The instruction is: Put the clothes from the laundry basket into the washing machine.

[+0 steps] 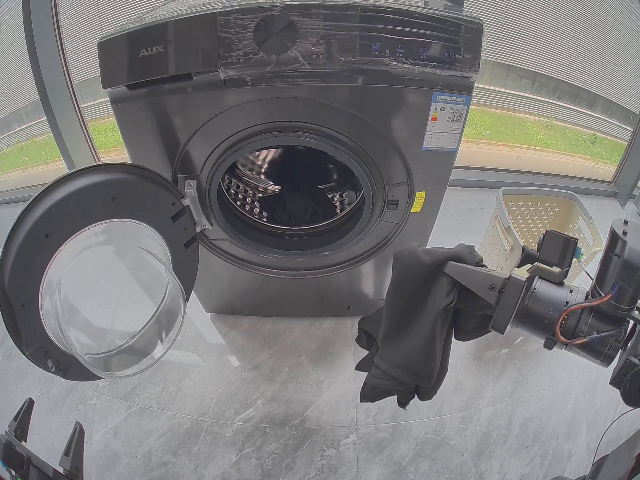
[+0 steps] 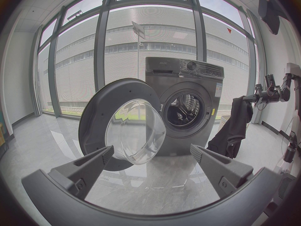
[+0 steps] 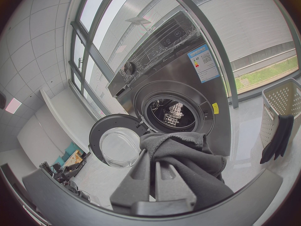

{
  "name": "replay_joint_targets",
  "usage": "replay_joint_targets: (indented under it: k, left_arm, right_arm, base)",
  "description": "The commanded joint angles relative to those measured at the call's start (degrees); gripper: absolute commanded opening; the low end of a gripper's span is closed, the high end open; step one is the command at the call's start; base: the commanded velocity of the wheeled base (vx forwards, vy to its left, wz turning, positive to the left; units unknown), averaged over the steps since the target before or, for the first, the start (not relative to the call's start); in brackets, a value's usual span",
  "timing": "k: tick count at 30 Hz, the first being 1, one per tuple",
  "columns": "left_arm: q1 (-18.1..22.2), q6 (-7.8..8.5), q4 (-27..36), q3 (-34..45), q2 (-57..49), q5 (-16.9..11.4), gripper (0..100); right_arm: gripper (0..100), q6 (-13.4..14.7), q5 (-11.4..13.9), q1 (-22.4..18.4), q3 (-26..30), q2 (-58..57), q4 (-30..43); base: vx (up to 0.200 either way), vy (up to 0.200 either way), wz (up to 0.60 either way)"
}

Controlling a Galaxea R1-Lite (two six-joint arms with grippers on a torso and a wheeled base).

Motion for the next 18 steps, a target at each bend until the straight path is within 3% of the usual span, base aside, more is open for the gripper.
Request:
replay_joint_targets:
  k: [1, 5, 18]
  left_arm:
    - [0.0, 0.09, 0.0, 1.0, -0.9, 0.0, 100]
    - [0.0, 0.09, 0.0, 1.0, -0.9, 0.0, 100]
    - [0.0, 0.09, 0.0, 1.0, -0.9, -0.1, 100]
  right_arm:
    - [0, -0.1, 0.0, 0.6, 0.1, 0.2, 0.0]
    - [0, -0.1, 0.0, 0.9, 0.1, 0.1, 0.0]
    - [0, -0.4, 0.0, 1.6, 0.9, 0.0, -0.1]
  base:
    - [0.200, 0.000, 0.00]
    - [0.200, 0.000, 0.00]
    - [0.000, 0.015, 0.00]
